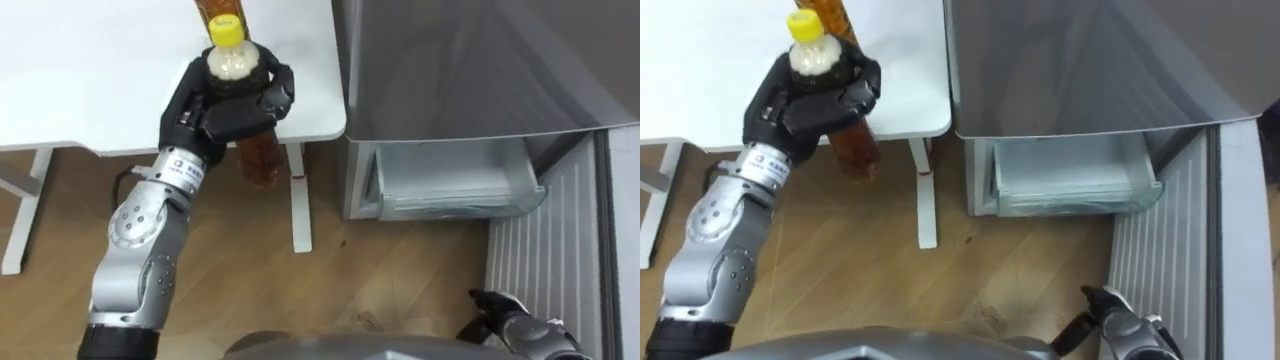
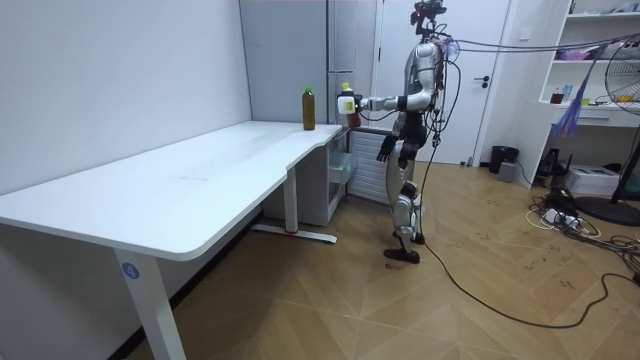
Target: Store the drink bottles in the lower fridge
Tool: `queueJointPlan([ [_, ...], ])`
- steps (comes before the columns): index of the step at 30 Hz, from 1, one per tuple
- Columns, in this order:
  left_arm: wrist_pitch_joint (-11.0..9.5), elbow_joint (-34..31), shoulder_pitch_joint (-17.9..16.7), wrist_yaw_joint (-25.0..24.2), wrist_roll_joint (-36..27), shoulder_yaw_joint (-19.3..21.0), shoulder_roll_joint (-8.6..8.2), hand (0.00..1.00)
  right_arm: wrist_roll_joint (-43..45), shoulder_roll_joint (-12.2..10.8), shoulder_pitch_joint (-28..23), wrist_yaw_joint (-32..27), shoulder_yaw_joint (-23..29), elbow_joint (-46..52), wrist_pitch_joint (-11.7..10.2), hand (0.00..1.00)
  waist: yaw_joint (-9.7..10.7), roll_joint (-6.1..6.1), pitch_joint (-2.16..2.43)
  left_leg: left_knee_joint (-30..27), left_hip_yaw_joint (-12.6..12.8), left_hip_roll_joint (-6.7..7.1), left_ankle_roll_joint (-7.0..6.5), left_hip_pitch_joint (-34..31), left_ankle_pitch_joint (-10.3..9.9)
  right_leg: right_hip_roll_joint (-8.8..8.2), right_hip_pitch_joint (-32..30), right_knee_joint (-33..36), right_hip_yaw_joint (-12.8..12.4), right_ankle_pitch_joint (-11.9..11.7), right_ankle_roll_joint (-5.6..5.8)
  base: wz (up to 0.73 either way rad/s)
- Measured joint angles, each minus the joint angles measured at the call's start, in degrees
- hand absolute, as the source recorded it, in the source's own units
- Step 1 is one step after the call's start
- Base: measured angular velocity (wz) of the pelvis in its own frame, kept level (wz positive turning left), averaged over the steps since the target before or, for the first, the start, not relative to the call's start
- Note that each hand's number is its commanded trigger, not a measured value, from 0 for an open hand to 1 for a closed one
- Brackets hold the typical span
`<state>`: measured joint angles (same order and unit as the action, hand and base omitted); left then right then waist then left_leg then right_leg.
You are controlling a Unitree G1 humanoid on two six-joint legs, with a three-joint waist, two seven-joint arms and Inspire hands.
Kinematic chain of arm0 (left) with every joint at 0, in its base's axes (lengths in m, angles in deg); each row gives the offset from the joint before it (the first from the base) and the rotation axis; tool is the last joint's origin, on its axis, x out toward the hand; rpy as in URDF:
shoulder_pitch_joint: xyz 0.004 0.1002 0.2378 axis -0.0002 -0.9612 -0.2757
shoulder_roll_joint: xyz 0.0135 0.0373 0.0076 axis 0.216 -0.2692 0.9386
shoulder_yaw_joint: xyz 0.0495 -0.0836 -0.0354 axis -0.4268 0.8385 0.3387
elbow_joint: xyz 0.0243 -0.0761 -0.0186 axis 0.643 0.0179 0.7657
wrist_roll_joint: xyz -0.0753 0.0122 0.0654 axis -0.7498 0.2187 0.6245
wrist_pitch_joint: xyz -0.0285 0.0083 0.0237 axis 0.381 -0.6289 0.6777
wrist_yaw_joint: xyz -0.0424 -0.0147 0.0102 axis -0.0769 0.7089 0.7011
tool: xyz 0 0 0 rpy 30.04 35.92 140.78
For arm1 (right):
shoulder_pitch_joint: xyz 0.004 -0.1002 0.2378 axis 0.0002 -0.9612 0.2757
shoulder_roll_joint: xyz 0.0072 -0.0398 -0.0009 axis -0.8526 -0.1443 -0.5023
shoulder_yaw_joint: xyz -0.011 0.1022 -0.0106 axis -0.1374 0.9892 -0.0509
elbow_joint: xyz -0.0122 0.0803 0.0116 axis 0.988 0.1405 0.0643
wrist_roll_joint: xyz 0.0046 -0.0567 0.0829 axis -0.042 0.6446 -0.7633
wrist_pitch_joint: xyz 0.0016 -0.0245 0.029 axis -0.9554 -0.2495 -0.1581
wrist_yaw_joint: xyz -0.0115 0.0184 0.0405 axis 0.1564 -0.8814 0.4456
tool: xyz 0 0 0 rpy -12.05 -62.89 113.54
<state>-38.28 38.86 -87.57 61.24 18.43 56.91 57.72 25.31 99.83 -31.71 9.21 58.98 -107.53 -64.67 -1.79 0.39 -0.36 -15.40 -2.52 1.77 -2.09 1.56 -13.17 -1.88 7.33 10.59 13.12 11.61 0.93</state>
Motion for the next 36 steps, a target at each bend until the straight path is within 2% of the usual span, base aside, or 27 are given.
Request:
queueJointPlan([
  [2,0.0,0.0,-0.8,0.0,0.0,-0.2,0.04,1.0,-1.2,-1.3,0.1,0.3,-0.7,2.3,-2.2,0.0,-0.1,0.38,0.07,-0.1,-0.7,-0.02,0.13,0.0,0.1,-0.06,0.4,0.0,1.2,0.0,-0.04,0.24],
  [4,-0.2,0.0,-1.2,-0.3,0.0,-0.7,0.18,1.0,-1.9,-1.8,0.2,1.5,-1.2,2.8,-3.3,0.0,-0.4,0.42,0.1,-0.2,-0.9,-0.04,0.09,0.2,0.2,-0.17,1.0,0.0,1.3,0.0,-0.03,0.21],
  [7,-1.1,0.0,-2.2,-1.1,0.0,-0.8,0.19,1.0,-2.8,-2.3,0.3,3.5,-2.1,4.8,-3.5,0.0,-1.0,0.47,0.12,-0.4,-0.8,0.05,0.01,0.1,0.2,-0.34,1.2,0.1,1.4,0.0,-0.03,0.07],
  [12,-1.2,0.0,-2.7,-2.2,0.0,-1.1,0.4,1.0,-3.2,-2.2,0.0,6.5,-3.2,10.5,-3.5,0.0,-1.6,0.62,0.03,-1.0,-1.2,0.2,-0.03,-1.2,0.2,-0.37,0.6,0.1,1.3,0.0,-0.03,0.03],
  [19,-1.3,0.2,-4.0,-4.7,0.0,-1.4,0.34,1.0,-3.6,-2.4,-2.7,10.6,-5.6,23.8,-4.1,0.0,-1.8,0.28,-0.26,-1.9,-1.0,0.16,-0.04,-1.4,0.2,-0.3,0.8,0.2,1.2,0.0,-0.06,0.0],
  [24,-1.3,0.3,-4.0,-4.9,0.0,-1.6,0.12,1.0,-3.7,-2.4,-3.5,13.0,-6.8,29.4,-4.1,0.0,-1.6,0.17,-0.39,-2.1,-0.9,0.1,-0.04,-1.8,0.2,-0.22,0.5,0.2,1.0,-0.1,-0.2,0.0],
  [31,-1.5,2.4,-4.0,-6.8,-0.1,-3.3,-0.06,1.0,-9.0,-1.9,-6.0,18.9,-7.2,35.3,-4.0,0.0,-1.4,0.15,-0.37,-2.1,-1.0,0.13,-0.04,-2.3,0.2,-0.2,0.1,0.2,1.1,-0.1,-0.23,0.0],
  [36,-1.5,2.4,-4.0,-8.1,-0.1,-4.0,0.11,1.0,-11.7,-1.7,-6.2,21.9,-7.6,37.4,-4.0,0.0,-0.4,0.2,-0.39,-2.0,-1.0,0.12,-0.04,-1.9,0.2,-0.22,0.2,0.2,1.1,-0.1,-0.23,0.0],
])
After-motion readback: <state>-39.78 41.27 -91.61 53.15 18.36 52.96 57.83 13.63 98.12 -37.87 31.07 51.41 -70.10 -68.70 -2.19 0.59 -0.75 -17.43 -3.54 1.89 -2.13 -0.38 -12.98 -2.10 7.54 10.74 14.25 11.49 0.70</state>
